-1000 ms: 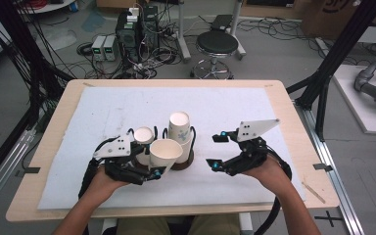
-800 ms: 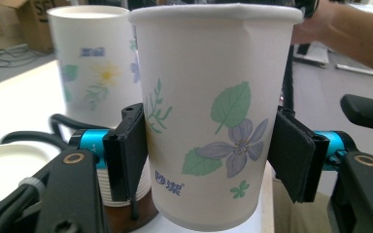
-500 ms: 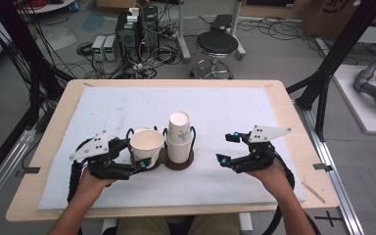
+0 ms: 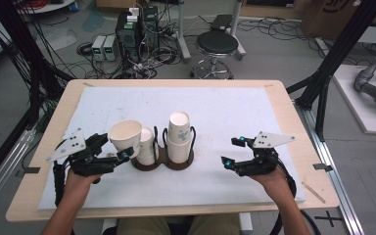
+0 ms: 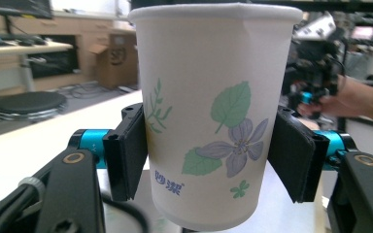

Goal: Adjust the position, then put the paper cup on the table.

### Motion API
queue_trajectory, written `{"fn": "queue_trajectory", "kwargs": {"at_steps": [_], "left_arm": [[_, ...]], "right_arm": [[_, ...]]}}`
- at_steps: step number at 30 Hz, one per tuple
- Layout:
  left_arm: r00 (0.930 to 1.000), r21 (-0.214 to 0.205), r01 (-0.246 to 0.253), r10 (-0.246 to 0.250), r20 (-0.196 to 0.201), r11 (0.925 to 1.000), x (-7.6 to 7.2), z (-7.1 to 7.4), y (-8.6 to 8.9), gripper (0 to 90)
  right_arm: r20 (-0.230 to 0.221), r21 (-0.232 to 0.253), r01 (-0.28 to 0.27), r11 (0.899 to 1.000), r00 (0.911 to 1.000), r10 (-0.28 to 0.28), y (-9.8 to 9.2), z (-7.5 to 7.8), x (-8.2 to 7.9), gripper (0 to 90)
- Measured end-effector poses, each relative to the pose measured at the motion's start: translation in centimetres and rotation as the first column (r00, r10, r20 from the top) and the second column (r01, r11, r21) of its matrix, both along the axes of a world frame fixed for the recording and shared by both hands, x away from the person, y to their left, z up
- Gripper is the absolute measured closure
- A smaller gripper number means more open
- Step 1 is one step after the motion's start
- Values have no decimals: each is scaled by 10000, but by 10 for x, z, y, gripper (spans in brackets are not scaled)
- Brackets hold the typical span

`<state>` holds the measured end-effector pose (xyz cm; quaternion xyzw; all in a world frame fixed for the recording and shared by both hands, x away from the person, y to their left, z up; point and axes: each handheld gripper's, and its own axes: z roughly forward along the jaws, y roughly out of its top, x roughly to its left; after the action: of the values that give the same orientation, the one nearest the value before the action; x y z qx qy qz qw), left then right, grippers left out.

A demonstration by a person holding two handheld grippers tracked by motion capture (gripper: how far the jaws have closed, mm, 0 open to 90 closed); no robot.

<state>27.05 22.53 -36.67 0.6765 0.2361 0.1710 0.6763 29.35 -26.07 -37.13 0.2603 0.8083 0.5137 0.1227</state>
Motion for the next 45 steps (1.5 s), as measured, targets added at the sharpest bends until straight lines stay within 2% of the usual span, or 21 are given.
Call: {"fn": "queue_trajectory", "kwargs": {"at_steps": [3,10,16,20,25,33,37,45], "left_arm": [[9981,-150,-614,615,78,9980,0,-3,13,349],[9858,-285,-1671,1675,108,9855,3,-13,41,349],[9768,-133,-2138,2140,89,9768,5,-20,51,349],[9686,-380,-2477,2483,106,9681,5,-24,59,350],[9612,-463,-2752,2759,88,9603,5,-29,67,350],[9550,-434,-2961,2966,56,9542,3,-33,70,349],[9505,-408,-3104,3107,15,9497,6,-35,73,347],[9460,-371,-3243,3240,-122,9452,17,-41,76,340]], "right_arm": [[11,-8,180,9998,9998,-180,-3,-3,-1,222],[102,195,634,9978,9979,-636,-9,-8,-1,222],[242,48,1138,9935,9932,-1139,-11,-14,-1,222],[310,-29,1224,9925,9920,-1223,-12,-15,-1,222],[457,-47,1354,9908,9898,-1351,-12,-16,-2,222],[369,-50,1334,9910,9904,-1331,-11,-17,-3,222],[435,-20,1319,9913,9903,-1317,-11,-17,-2,223],[388,-113,1311,9913,9907,-1306,-12,-19,-5,230]]}}
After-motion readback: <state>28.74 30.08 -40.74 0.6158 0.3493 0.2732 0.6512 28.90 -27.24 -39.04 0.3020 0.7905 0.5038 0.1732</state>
